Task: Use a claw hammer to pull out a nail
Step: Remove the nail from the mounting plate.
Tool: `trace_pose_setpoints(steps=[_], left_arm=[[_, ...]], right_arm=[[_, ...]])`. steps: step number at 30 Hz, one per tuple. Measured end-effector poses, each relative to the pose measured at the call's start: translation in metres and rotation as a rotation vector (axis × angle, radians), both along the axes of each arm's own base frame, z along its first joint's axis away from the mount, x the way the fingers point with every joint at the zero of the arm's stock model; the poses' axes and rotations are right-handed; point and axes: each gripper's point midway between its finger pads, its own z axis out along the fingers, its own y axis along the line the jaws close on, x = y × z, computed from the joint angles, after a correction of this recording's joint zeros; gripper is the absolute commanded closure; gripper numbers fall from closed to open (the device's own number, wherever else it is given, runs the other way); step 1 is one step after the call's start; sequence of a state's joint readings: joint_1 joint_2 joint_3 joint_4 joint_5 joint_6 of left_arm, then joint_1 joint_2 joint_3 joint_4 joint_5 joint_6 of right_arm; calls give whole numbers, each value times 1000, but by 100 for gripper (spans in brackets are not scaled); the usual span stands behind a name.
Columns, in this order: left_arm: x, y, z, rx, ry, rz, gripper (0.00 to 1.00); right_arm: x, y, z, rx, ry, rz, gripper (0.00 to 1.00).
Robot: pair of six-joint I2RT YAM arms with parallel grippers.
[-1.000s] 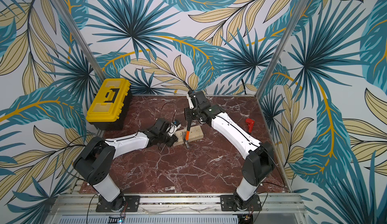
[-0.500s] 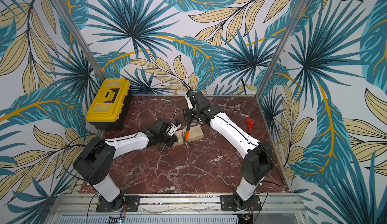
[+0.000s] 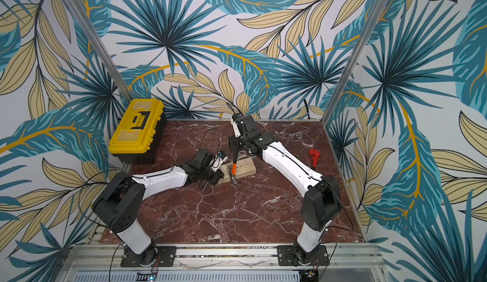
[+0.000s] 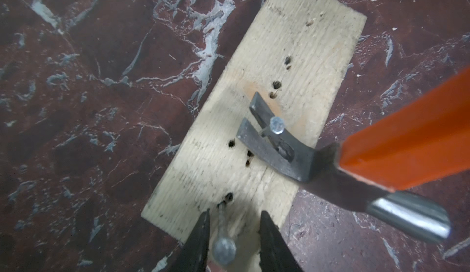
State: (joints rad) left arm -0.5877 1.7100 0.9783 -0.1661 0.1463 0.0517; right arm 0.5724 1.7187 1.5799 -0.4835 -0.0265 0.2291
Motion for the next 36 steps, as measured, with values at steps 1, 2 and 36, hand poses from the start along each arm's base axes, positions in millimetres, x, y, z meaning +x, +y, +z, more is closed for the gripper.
trace_pose_setpoints(steps=[1,2,36], left_arm=[[0,0,0,0,-1,0,66],[0,0,0,-1,-2,0,66],[5,-5,0,-25,18,26,70]], right_arm=[[0,0,0,-2,-3,-1,100],[1,0,0,-2,-7,-1,100],[-29,-3,16,86,-322,-26,100]])
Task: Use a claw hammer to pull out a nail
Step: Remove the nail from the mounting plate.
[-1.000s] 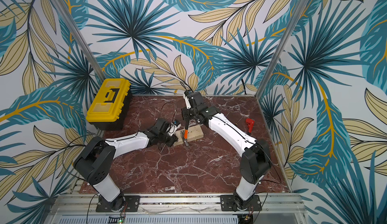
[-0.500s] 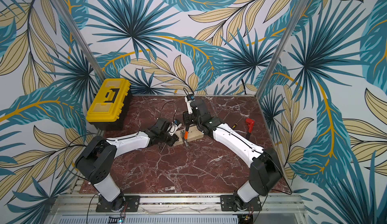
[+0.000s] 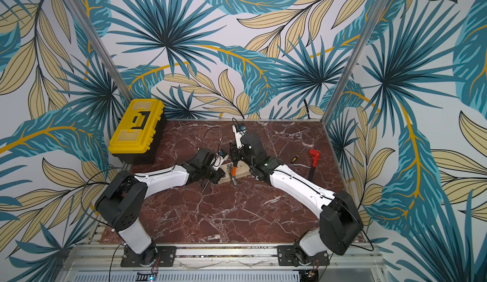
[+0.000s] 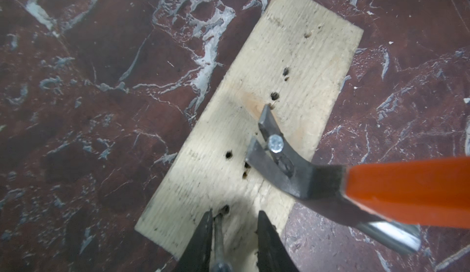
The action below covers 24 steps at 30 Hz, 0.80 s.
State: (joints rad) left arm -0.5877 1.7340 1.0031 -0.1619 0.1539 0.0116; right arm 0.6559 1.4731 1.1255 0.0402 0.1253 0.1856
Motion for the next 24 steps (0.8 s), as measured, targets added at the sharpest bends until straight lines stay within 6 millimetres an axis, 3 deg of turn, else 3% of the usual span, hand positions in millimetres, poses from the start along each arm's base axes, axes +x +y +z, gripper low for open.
trace_pose_setpoints(steps=[24], left_arm=[[1,-1,-1,-8,39,38,71]], right_arm=[[-13,-5,4,51,-110,-13,100]])
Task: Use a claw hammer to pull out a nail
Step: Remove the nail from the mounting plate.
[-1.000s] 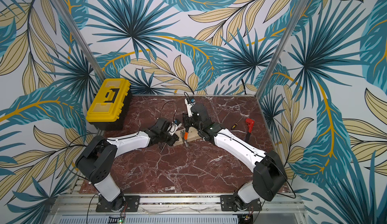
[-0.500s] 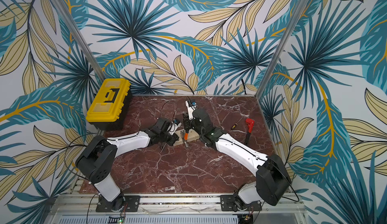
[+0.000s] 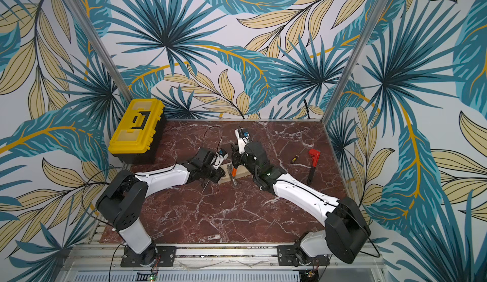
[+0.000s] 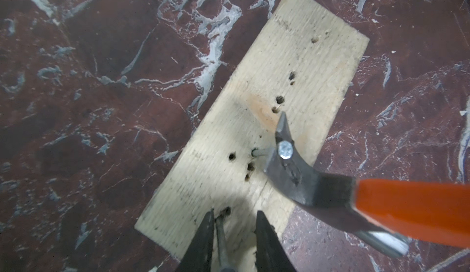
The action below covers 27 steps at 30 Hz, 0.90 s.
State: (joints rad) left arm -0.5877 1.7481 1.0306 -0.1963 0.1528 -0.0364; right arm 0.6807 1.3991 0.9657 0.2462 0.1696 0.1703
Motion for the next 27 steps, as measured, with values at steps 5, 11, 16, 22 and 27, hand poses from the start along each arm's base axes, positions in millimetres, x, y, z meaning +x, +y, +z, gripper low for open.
trace_pose_setpoints(steps=[5,11,16,22,27], left_arm=[[1,0,0,2,9,9,72],[1,0,0,2,18,16,72],[1,0,0,2,24,20,73],[3,-1,-1,4,30,24,73],[4,-2,-1,3,38,30,73]], right_arm=[[-1,-1,1,9,-23,-11,100],[-2,-3,2,26,-50,-24,100],[-4,-7,2,43,-74,-37,100],[-5,-8,3,54,-91,-45,100],[-6,-8,4,54,-100,-43,100]])
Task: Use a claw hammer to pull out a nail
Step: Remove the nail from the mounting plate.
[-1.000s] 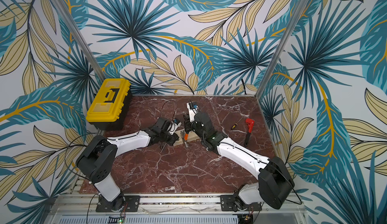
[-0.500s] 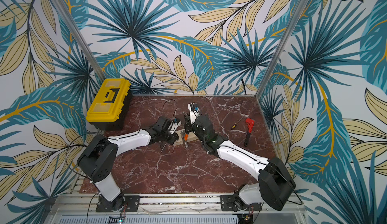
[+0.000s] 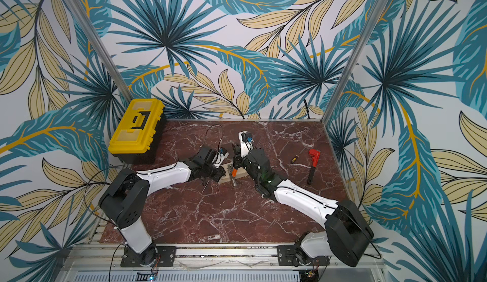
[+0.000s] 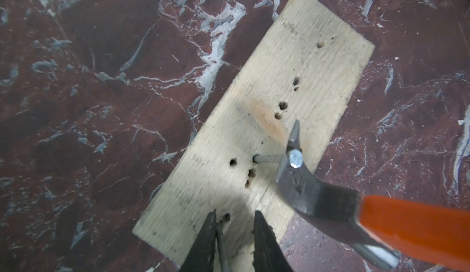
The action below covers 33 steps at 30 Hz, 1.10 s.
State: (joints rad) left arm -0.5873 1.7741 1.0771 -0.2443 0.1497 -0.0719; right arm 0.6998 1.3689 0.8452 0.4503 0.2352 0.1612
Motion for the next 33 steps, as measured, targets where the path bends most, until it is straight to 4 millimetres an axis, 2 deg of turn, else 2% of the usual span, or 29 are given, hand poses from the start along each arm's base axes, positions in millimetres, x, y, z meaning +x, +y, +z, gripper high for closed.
trace_pose_setpoints(steps=[33], left_arm=[[6,-3,-2,-2,13,14,75]], right_arm=[[-7,-2,1,7,-55,-3,100]])
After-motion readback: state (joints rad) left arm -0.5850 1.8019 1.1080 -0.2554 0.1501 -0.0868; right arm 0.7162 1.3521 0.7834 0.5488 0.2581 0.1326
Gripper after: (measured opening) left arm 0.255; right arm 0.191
